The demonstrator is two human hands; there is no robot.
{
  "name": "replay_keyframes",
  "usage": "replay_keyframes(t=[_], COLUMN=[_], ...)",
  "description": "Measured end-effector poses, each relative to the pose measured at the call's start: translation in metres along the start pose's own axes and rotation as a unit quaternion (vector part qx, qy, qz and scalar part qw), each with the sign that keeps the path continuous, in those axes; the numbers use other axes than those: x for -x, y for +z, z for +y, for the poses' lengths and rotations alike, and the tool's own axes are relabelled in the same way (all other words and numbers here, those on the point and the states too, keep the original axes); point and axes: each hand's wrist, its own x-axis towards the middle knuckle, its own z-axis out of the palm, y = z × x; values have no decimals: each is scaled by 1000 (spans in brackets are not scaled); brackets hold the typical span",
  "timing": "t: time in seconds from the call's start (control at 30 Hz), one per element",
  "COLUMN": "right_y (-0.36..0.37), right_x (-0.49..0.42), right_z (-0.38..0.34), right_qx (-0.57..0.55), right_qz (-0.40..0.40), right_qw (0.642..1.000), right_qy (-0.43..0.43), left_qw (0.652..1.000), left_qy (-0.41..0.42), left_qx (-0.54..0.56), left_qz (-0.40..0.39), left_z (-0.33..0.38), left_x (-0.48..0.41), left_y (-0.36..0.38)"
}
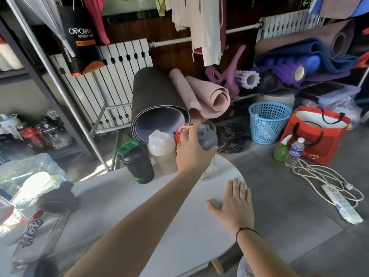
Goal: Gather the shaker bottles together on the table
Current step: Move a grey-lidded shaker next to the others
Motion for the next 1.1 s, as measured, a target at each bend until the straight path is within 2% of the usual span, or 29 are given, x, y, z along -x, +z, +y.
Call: replay_keyframes(t=[0.27,0.53,0.7,0.87,0.93,1.0,1.07,1.1], right_y=[0,-1,-6,-8,-7,-5,-4,-4], right_x=[0,0,4,6,7,7,7,7], right_z=[-1,-1,-3,-5,-5,-5,-4,-4], right_qx=[2,2,1,-4,-7,-6,0,-1], right_qz=[2,5,5,12,17,28,32,34], right_qw=[1000,1000,1000,1000,1000,999,999,999], right_qy=[4,9,8,15,18,14,5,2], left_qw=[1000,1000,999,999,1000,996,968,933], left_qy=[6,-18,-5,-9,5,7,-68,-151], left_qx=[25,-8,-42,-28,0,85,233,320], left_qz=[-4,6,-7,-26,-2,33,69,72], left_z=[-7,-4,1,-1,-5,-15,-32,-45], left_x=[-1,5,7,13,23,49,97,126], left_y=[-7,-8,-9,-13,-23,-41,-56,-60])
